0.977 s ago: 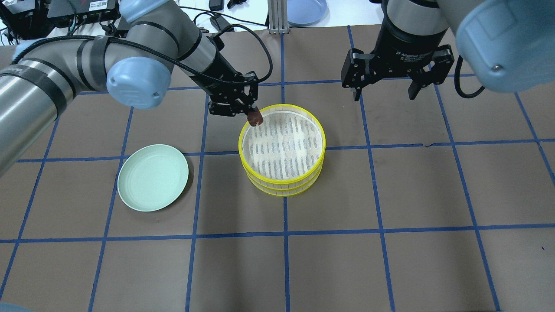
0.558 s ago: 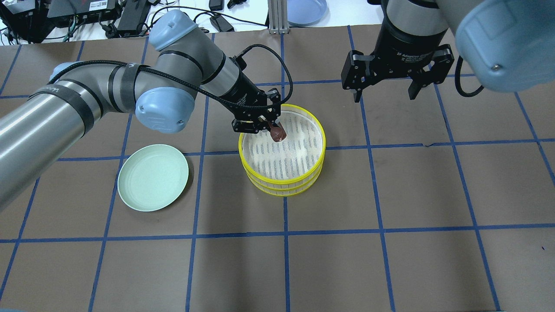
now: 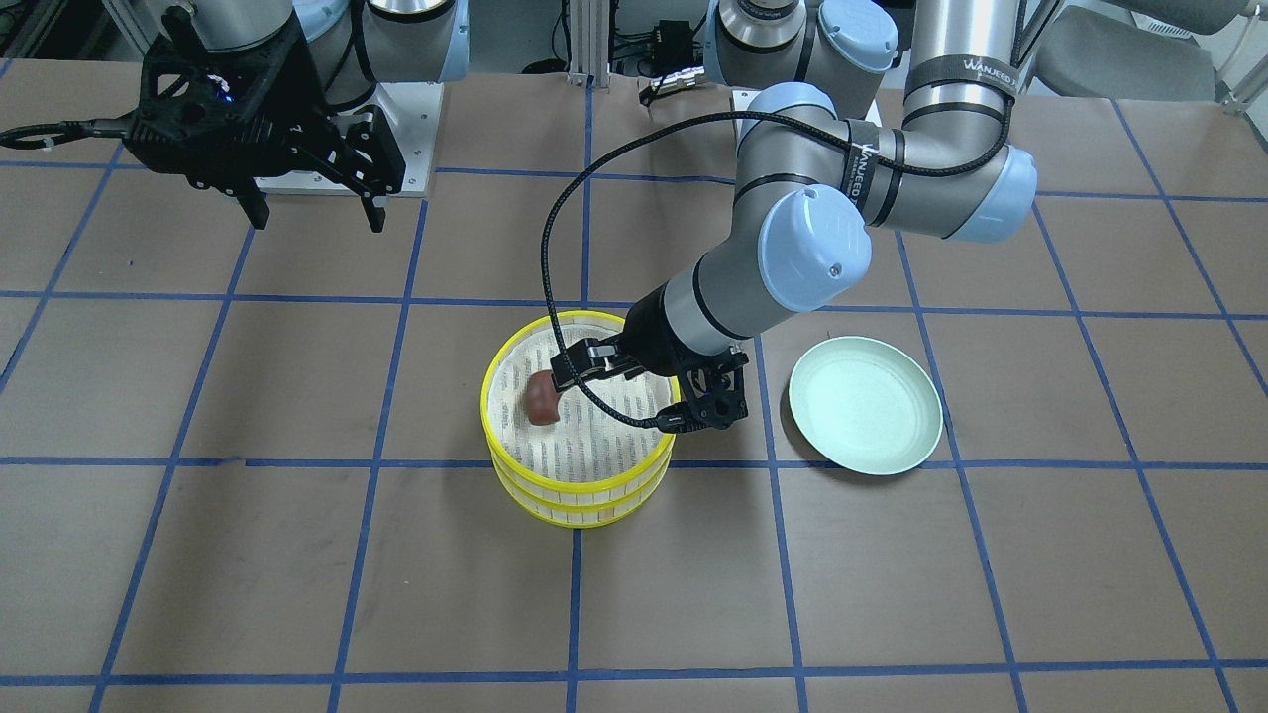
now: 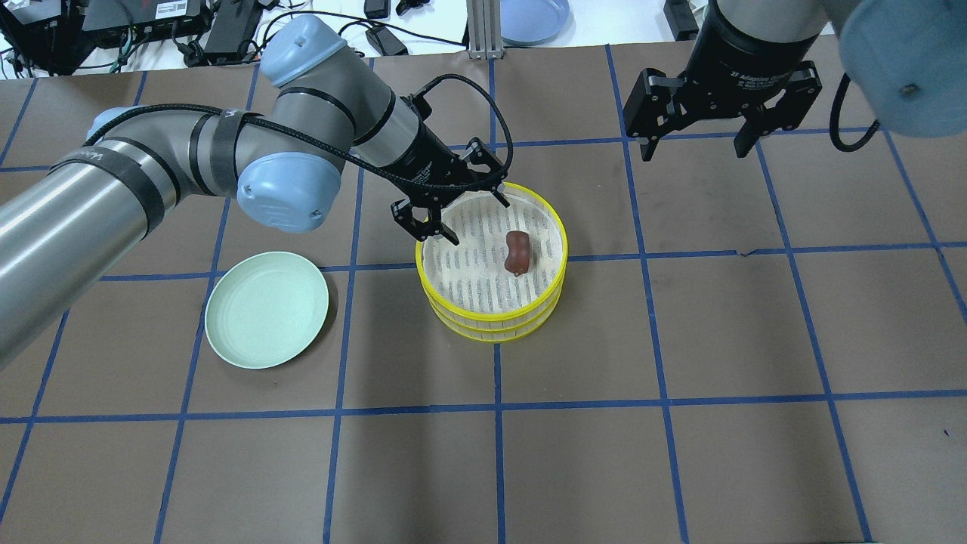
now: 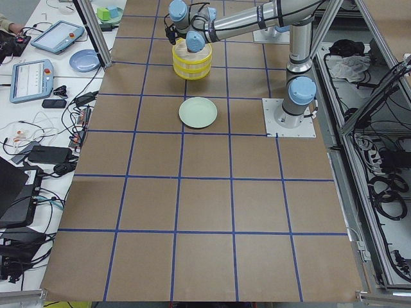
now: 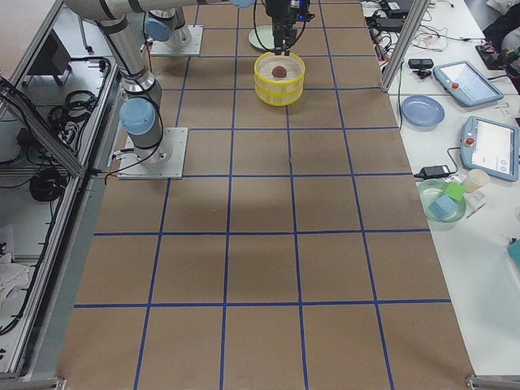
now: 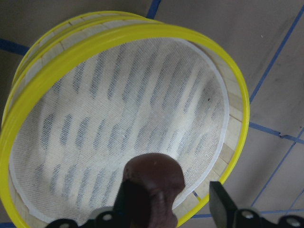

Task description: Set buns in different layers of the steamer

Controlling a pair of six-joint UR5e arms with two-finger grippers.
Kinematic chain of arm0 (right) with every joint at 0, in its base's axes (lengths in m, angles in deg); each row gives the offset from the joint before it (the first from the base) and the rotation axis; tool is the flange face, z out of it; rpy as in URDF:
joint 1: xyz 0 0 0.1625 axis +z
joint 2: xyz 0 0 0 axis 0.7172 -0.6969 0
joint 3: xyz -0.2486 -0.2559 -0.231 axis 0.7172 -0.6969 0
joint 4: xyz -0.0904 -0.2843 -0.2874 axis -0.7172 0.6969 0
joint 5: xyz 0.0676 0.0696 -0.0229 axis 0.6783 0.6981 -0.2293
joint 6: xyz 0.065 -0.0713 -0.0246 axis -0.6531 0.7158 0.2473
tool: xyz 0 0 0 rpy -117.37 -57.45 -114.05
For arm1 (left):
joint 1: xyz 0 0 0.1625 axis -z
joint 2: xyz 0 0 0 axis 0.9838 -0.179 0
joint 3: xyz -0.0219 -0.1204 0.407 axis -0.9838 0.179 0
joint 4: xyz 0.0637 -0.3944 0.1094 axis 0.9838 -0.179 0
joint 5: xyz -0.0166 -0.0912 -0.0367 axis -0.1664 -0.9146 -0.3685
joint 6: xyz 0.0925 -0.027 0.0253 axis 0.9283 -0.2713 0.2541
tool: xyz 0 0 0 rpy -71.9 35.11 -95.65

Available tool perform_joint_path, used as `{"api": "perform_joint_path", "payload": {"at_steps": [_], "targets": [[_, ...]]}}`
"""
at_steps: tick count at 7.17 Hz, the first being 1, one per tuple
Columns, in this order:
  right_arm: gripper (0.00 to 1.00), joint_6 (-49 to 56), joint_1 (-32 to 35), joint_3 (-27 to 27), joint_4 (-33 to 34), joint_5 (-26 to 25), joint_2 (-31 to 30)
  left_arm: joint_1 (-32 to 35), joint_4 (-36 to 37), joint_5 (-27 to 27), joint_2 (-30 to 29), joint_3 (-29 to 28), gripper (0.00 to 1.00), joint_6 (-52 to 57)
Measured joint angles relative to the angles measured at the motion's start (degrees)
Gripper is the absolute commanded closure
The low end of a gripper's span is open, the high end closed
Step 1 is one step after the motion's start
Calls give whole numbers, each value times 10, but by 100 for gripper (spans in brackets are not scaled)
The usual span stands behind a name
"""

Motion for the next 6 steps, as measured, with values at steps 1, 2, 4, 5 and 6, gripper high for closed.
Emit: {"api": "perform_joint_path", "payload": {"at_steps": [1, 2, 4, 5, 6], "targets": [[0, 0, -2, 0, 1, 1, 0, -1, -3, 16, 4, -11, 0, 3], [0, 1, -2, 0, 1, 2, -1, -3, -14, 70, 13, -30, 0, 26], [0, 1, -3, 0, 1, 4, -1, -32, -68, 192, 40, -75, 0, 143], [0, 1, -3, 0, 0, 4, -1, -62, -94, 222, 59, -87, 0, 210], [0, 1, -3, 0, 0, 5, -1, -95, -116, 246, 80, -93, 0, 273]]}}
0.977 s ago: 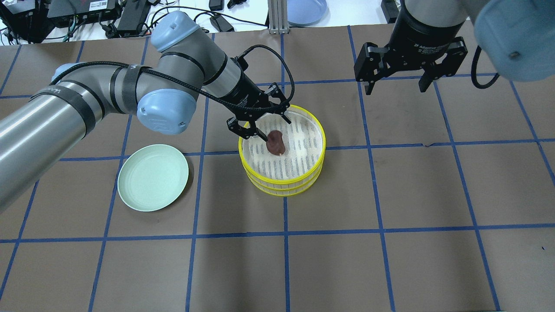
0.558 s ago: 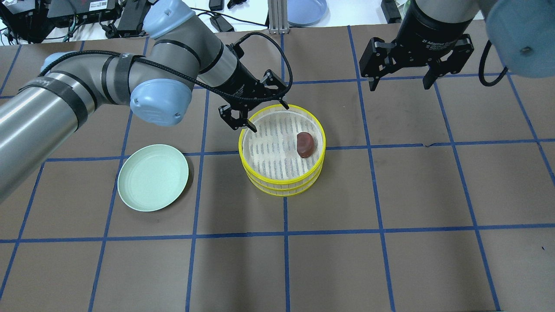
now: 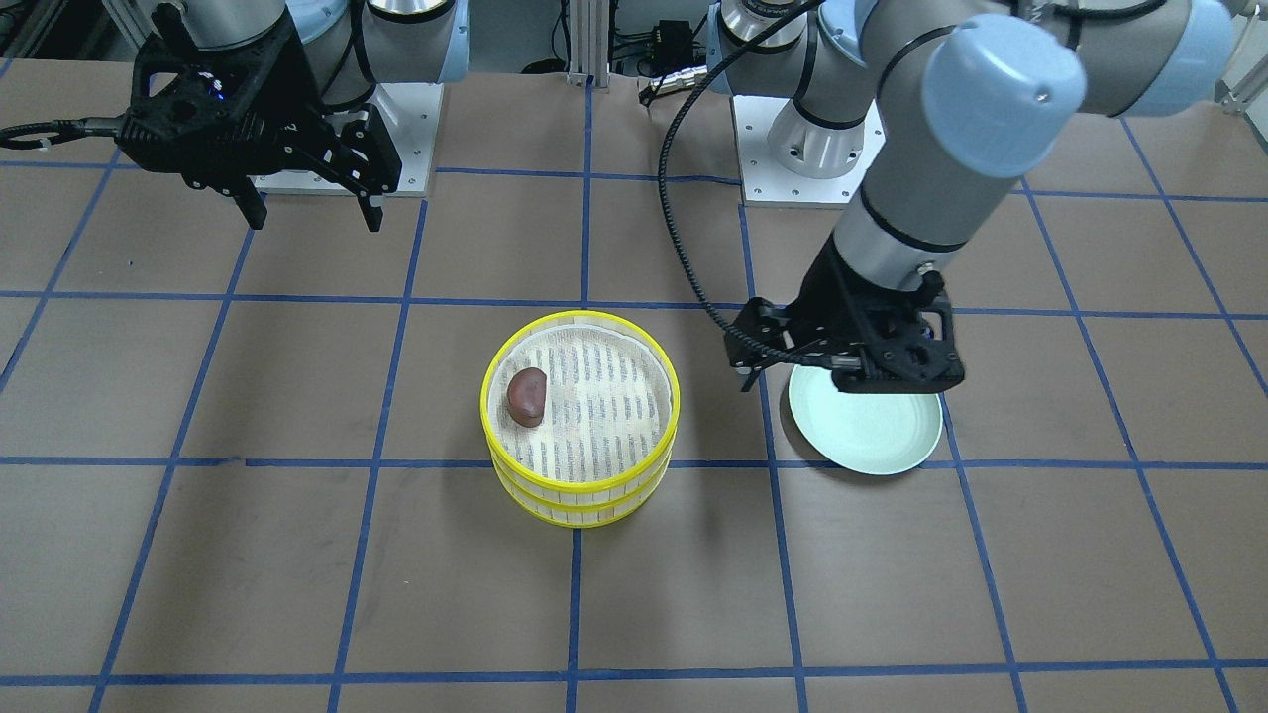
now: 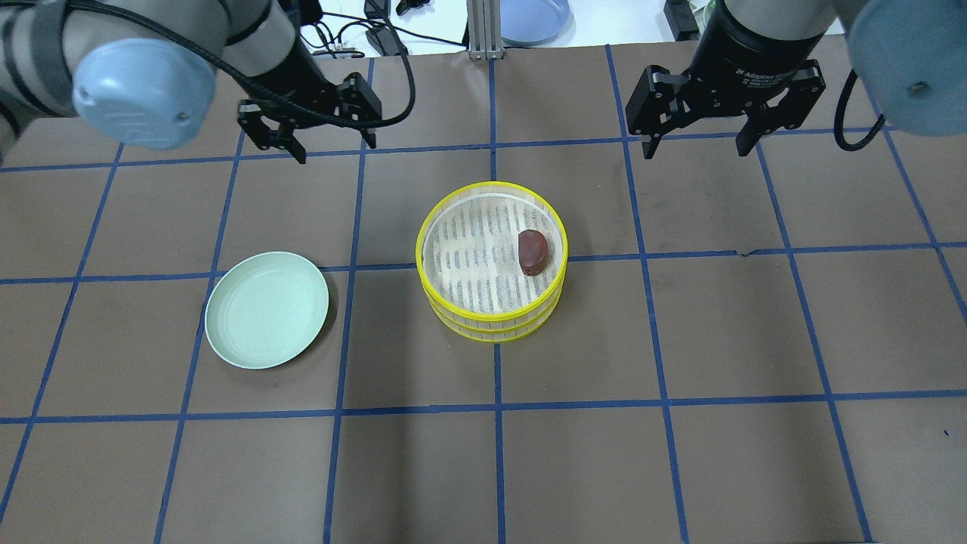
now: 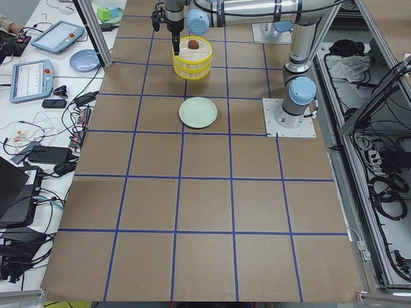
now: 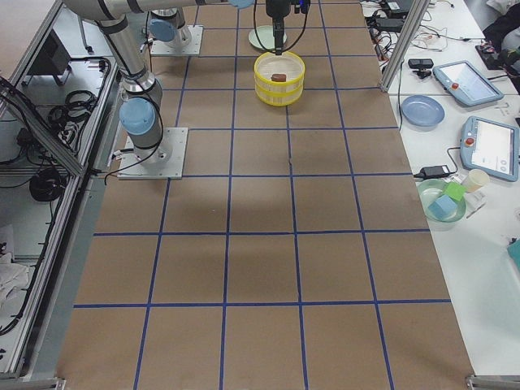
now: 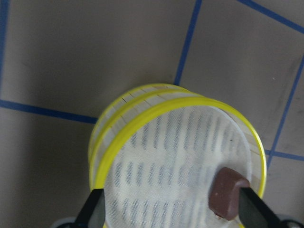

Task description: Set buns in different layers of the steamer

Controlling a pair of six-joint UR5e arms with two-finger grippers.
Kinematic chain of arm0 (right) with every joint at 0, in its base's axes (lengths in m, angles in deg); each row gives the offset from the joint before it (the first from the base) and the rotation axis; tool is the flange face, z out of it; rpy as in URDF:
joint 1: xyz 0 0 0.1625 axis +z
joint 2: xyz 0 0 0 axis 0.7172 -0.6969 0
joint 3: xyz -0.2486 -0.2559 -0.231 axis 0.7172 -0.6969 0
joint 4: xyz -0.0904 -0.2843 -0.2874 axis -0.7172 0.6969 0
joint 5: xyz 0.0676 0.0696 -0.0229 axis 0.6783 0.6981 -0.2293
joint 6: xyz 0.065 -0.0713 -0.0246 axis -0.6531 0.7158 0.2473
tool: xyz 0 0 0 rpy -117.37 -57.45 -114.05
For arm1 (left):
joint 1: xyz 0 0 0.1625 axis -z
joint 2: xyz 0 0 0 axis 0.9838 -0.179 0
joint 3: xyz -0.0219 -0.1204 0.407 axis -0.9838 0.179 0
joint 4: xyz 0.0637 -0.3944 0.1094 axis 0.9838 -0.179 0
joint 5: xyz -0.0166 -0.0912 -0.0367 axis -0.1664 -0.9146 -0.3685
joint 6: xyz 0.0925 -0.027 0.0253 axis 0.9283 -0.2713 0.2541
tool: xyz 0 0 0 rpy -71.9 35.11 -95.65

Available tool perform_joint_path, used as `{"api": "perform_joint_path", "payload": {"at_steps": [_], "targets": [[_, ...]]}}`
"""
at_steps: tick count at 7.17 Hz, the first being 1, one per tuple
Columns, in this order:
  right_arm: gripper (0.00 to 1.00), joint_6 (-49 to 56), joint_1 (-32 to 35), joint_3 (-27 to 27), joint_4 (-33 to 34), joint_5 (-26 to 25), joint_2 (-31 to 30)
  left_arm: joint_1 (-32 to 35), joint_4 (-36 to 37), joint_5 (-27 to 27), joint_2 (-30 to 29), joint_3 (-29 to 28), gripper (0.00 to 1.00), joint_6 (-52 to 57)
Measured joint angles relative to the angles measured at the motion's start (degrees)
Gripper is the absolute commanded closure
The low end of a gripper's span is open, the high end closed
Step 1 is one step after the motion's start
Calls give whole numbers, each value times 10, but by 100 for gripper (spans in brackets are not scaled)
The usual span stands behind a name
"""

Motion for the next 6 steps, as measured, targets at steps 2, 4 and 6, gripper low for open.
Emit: {"api": "perform_joint_path", "payload": {"at_steps": [2, 4, 6], "targets": [[0, 1, -1, 0, -2, 0, 0, -48, -47, 60, 46, -3, 0, 88], [0, 1, -1, 0, -3, 0, 0, -62, -77, 81, 81, -3, 0, 125], [0, 1, -1, 0, -3, 0, 0, -66, -90, 84, 99, -1, 0, 129]]}}
